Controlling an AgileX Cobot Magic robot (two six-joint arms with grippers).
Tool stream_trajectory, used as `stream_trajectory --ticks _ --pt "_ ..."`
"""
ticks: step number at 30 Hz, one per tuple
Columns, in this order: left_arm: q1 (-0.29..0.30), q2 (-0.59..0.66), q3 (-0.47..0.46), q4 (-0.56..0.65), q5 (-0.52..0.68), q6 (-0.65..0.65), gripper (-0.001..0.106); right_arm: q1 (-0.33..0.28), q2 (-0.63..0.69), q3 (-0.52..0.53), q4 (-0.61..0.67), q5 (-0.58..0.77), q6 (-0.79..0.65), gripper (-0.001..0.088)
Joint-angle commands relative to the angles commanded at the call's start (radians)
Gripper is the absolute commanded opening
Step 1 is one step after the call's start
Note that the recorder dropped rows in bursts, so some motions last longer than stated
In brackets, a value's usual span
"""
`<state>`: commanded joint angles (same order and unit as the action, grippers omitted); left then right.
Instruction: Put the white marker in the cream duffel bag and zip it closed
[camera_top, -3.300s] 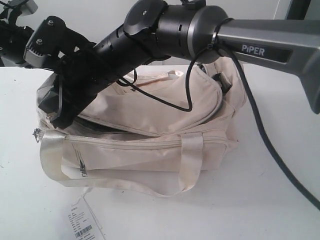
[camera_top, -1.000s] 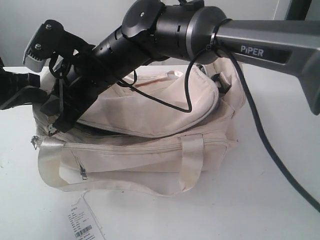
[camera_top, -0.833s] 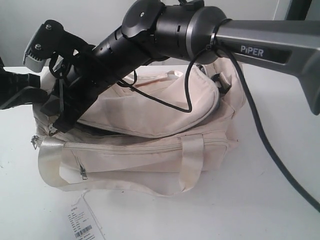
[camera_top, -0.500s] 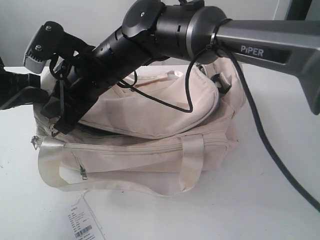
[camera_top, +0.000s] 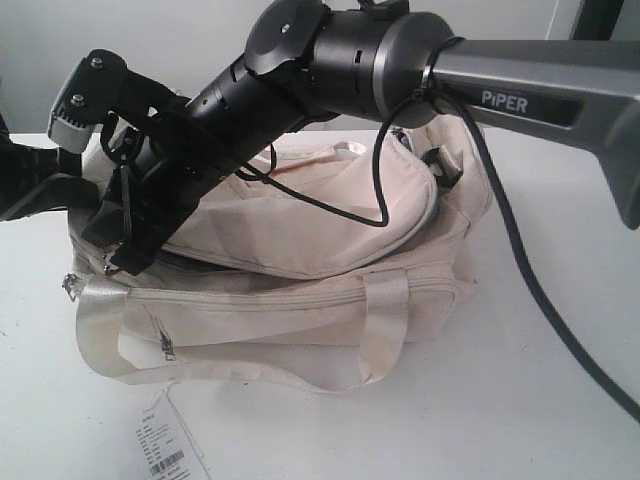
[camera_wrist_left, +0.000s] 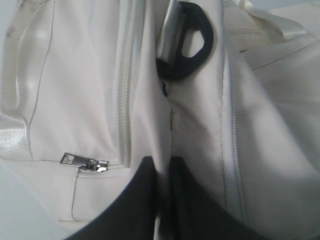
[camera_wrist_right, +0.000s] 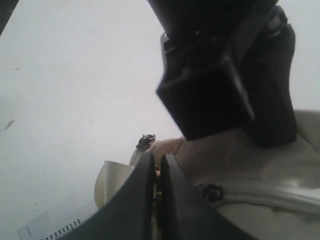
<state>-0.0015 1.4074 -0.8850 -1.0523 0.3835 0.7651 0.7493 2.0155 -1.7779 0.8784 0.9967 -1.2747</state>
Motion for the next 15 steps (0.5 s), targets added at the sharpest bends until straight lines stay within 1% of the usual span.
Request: stream_trajectory --ticks 15 --pt "0.0 0.0 0.0 0.0 0.0 0.0 0.0 0.0 -0.011 0.0 -0.004 0.068 0.06 0.0"
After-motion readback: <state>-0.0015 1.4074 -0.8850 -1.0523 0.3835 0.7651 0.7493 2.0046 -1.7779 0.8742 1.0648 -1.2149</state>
